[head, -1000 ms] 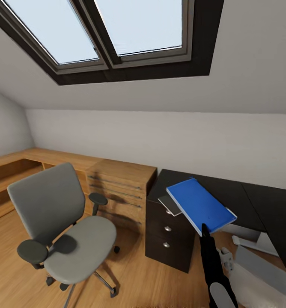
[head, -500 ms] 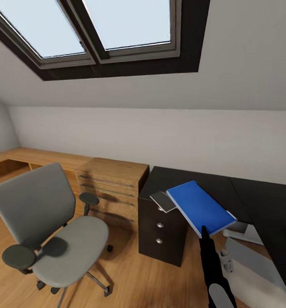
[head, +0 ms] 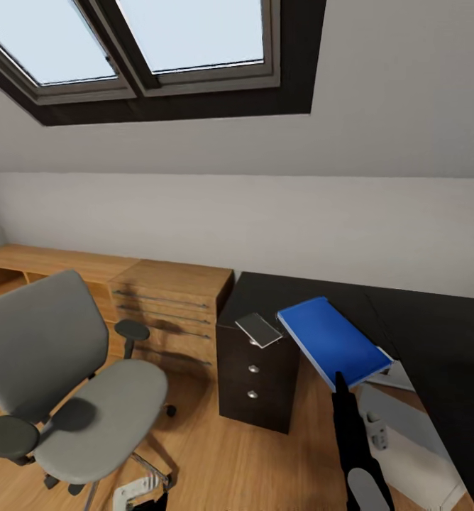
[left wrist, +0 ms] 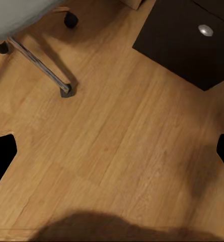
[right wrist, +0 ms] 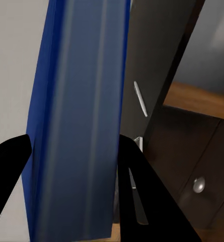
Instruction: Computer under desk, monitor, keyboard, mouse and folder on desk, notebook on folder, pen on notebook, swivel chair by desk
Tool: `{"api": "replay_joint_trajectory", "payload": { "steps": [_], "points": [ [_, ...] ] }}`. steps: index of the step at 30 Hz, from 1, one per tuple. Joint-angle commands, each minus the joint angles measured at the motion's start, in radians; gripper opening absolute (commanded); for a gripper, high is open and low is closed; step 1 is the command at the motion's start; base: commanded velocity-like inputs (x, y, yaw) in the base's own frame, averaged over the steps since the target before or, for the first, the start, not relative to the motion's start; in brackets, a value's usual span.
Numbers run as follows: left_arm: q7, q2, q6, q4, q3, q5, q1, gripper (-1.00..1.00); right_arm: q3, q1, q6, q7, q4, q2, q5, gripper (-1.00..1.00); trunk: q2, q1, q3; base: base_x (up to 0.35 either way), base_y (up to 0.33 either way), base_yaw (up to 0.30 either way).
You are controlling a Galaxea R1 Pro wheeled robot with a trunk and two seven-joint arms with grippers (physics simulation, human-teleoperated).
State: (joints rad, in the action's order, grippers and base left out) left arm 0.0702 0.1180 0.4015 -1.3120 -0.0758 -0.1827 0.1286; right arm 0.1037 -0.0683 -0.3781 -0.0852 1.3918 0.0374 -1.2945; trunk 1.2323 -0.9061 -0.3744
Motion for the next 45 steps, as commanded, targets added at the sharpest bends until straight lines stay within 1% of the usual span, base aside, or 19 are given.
{"api": "replay_joint_trajectory", "payload": {
  "steps": [1, 2, 3, 4, 6, 10, 13, 14, 20, 27, 30, 32, 33, 34, 45],
  "points": [
    [0.004, -0.003, -0.011, 0.046, -0.001, -0.01, 0.002, 1.0, 0.0, -0.001, -0.005, -0.009, 0.007, 0.0, -0.004, -1.0, 0.001, 0.0, -0.002, 0.0, 0.0, -0.144],
    [0.004, -0.009, -0.037, 0.074, -0.002, -0.009, 0.003, 1.0, -0.002, -0.001, -0.005, -0.014, 0.009, -0.001, -0.004, -1.0, 0.001, 0.0, -0.004, 0.0, 0.0, -0.145],
    [0.004, -0.024, -0.091, 0.108, -0.001, -0.009, 0.004, 1.0, -0.005, -0.001, -0.005, -0.022, 0.011, -0.001, -0.003, -1.0, 0.001, 0.0, -0.005, 0.0, 0.0, -0.145],
    [0.004, -0.032, -0.128, 0.127, 0.0, -0.009, 0.004, 1.0, -0.007, -0.001, -0.005, -0.027, 0.012, -0.001, -0.003, -1.0, 0.001, 0.0, -0.006, 0.0, 0.0, -0.145],
    [0.003, -0.038, -0.174, 0.144, 0.002, -0.009, 0.005, 1.0, -0.009, -0.001, -0.005, -0.031, 0.013, -0.001, -0.003, -1.0, 0.001, 0.0, -0.009, 0.0, 0.0, -0.142],
    [0.004, -0.042, -0.217, 0.184, 0.014, -0.009, 0.005, 1.0, -0.01, -0.001, -0.005, -0.033, 0.013, -0.001, -0.004, -1.0, 0.001, 0.0, -0.014, 0.0, 0.0, -0.11],
    [0.006, -0.044, -0.229, 0.221, 0.047, -0.01, 0.005, 1.0, -0.007, -0.001, -0.001, -0.029, 0.015, 0.0, -0.006, -1.0, 0.001, 0.0, -0.015, 0.0, 0.0, -0.024],
    [0.007, -0.044, -0.23, 0.223, 0.049, -0.01, 0.005, 1.0, -0.007, -0.001, -0.002, -0.029, 0.015, 0.0, -0.006, -1.0, 0.001, 0.0, -0.015, 0.0, 0.0, -0.005],
    [0.01, -0.046, -0.232, 0.226, 0.048, -0.012, 0.005, 1.0, -0.006, -0.001, -0.003, -0.025, 0.018, 0.0, -0.006, -1.0, 0.001, 0.0, -0.015, 0.055, 0.0, -0.001],
    [0.011, -0.046, -0.232, 0.227, 0.047, -0.013, 0.005, 1.0, -0.001, -0.001, -0.004, 0.013, 0.022, 0.005, -0.006, -1.0, 0.001, 0.0, -0.015, 0.288, -0.005, 0.0],
    [0.011, -0.046, -0.231, 0.229, 0.047, -0.014, 0.005, 1.0, -0.001, -0.001, -0.003, 0.017, 0.023, 0.004, -0.006, -1.0, 0.001, 0.0, -0.015, 0.319, -0.07, 0.0],
    [0.011, -0.046, -0.232, 0.251, 0.048, -0.013, 0.005, 1.0, -0.002, -0.001, -0.003, 0.019, 0.022, 0.004, -0.006, -1.0, 0.001, 0.0, -0.015, 0.32, -0.09, 0.0],
    [0.011, -0.046, -0.233, 0.268, 0.05, -0.012, 0.005, 1.0, -0.009, -0.001, -0.003, 0.017, 0.015, 0.003, -0.005, -1.0, 0.001, 0.0, -0.015, 0.254, -0.101, -0.005],
    [0.011, -0.046, -0.233, 0.269, 0.05, -0.012, 0.005, 1.0, -0.009, -0.001, -0.003, 0.017, 0.014, 0.003, -0.005, -1.0, 0.001, 0.0, -0.015, 0.22, -0.093, -0.014],
    [0.011, -0.046, -0.233, 0.272, 0.05, -0.014, 0.005, 1.0, -0.016, -0.001, -0.005, 0.014, 0.007, 0.004, -0.004, -1.0, 0.001, 0.0, -0.022, 0.038, -0.017, -0.143]
  ]
}}
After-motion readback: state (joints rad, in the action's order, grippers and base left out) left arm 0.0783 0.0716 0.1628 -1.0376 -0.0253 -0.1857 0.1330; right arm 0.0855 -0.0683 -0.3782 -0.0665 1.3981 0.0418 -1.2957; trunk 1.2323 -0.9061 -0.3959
